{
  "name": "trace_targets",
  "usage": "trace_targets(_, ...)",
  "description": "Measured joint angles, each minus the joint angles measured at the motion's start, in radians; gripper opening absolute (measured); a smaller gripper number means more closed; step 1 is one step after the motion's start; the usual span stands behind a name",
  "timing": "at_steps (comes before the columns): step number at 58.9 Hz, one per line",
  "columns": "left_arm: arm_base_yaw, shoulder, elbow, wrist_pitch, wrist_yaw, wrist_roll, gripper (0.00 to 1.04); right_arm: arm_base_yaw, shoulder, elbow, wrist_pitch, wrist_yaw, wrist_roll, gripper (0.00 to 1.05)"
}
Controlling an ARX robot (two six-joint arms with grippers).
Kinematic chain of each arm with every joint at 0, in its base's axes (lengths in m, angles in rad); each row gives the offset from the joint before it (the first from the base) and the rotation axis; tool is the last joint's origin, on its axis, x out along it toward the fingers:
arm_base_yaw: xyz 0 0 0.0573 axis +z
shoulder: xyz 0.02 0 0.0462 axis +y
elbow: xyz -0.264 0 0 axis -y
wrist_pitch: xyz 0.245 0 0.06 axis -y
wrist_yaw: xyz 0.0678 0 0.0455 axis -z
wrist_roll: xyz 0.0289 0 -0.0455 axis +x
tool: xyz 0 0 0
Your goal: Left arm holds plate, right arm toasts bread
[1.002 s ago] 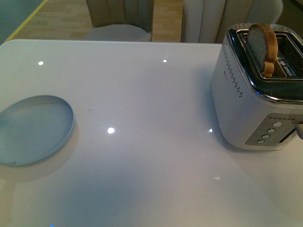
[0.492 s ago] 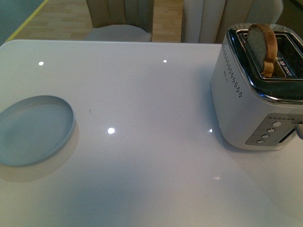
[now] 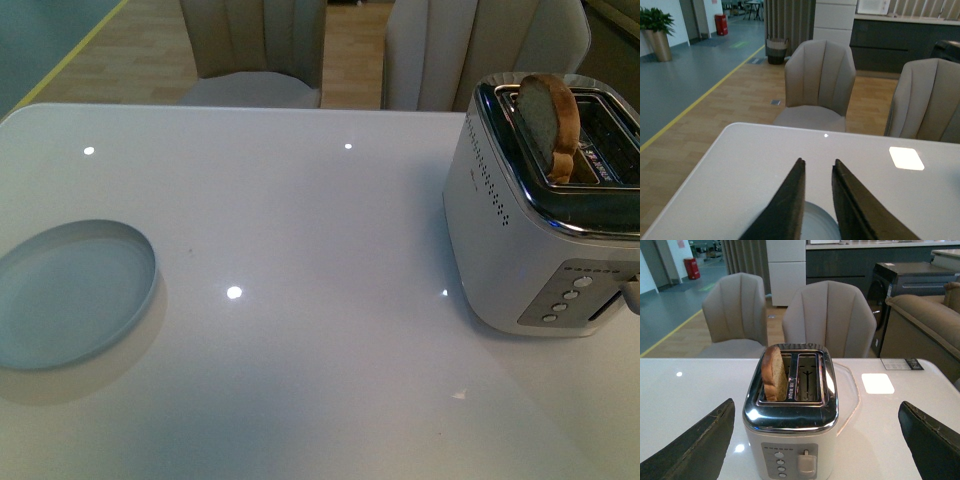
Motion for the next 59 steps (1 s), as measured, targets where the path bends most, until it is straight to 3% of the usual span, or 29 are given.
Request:
trace_targets(10,-0.037,-0.134,-0.019,-0.111,-0.035,0.003,0.03,0.000,0.000,0.000,0.000,0.000,0.000,0.96)
trace_targets(13,-0.089,-0.182,-0.024,-0.155,-0.111,0.005,0.03,0.000,0.000,0.000,0.000,0.000,0.000,0.96)
trace_targets(19,-0.130,-0.255,-0.024,-0.221,-0.121,0.006,0.03,0.000,0.000,0.000,0.000,-0.001,0.000,0.96)
trace_targets(59,-0.132,-0.610,-0.024,-0.558,-0.129,0.006,0.03,0.000,0.000,0.000,0.000,0.000,0.000,0.96)
